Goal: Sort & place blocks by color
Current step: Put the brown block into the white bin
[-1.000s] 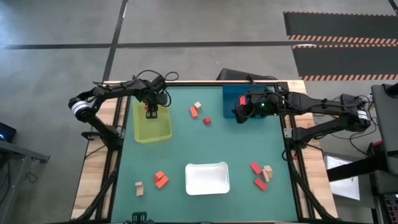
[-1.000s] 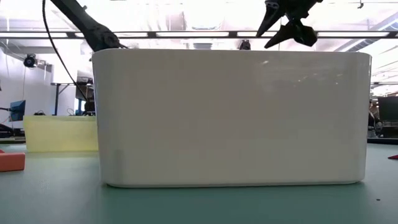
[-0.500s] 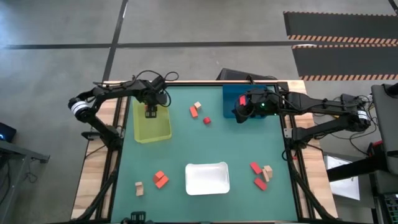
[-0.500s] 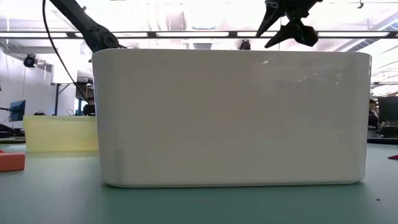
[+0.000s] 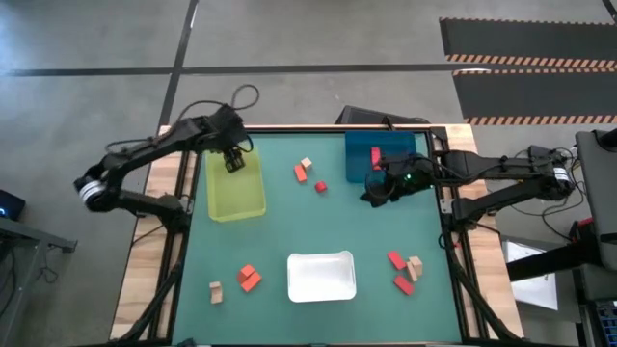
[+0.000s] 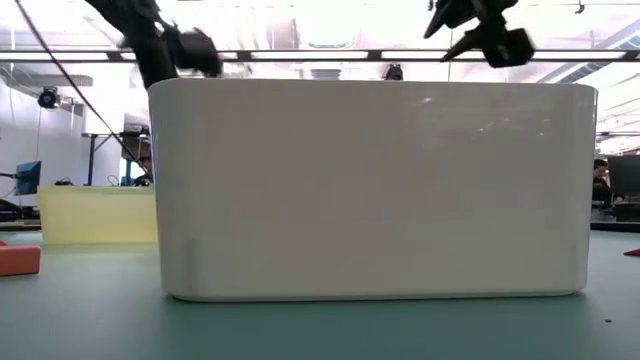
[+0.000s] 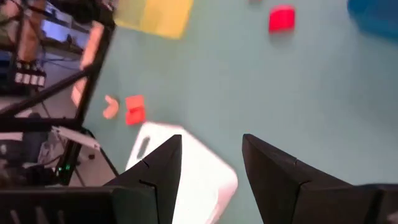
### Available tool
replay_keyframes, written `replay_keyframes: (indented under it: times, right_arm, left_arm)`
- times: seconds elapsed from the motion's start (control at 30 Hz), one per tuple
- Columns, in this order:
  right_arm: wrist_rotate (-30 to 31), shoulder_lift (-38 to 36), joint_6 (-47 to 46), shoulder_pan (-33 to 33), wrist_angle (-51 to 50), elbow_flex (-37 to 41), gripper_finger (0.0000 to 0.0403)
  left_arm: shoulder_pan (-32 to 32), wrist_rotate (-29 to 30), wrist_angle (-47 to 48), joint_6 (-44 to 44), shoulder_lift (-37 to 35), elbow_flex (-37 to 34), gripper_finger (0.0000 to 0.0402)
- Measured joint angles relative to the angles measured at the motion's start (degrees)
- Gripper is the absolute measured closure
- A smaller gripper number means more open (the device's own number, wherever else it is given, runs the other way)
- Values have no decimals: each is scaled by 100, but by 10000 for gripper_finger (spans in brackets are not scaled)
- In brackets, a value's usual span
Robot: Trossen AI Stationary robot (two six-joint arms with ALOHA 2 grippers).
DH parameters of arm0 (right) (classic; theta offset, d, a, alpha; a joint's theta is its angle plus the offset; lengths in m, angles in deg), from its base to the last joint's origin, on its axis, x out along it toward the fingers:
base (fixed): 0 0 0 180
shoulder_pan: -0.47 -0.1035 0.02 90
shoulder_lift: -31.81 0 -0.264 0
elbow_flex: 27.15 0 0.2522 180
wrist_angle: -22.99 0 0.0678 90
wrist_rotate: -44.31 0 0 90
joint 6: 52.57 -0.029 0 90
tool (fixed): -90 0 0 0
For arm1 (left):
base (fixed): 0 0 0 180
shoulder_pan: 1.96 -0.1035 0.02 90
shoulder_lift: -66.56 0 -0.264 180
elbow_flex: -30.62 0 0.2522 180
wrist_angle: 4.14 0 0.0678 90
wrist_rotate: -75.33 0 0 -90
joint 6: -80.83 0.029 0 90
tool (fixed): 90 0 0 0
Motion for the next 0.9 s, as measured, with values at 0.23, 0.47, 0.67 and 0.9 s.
replay_keyframes:
  times: [0.23, 0.47, 0.67, 0.9]
  right_arm:
    - [-293, 0, -922, -813, -880, 92, 248]
    - [-482, 5, -2324, -1796, -1091, 577, 254]
    - [-819, 65, -3523, -2670, -1025, 1178, 237]
    - [-1206, 596, -4261, -3412, -749, 1620, 239]
  left_arm:
    - [484, -506, -248, -2699, -1270, 2, 208]
    - [1490, -1262, -2240, -4498, -2064, -394, 208]
    - [2089, -1254, -4261, -5033, -2222, -718, 208]
    - [2220, -1205, -5266, -5052, -1784, -827, 208]
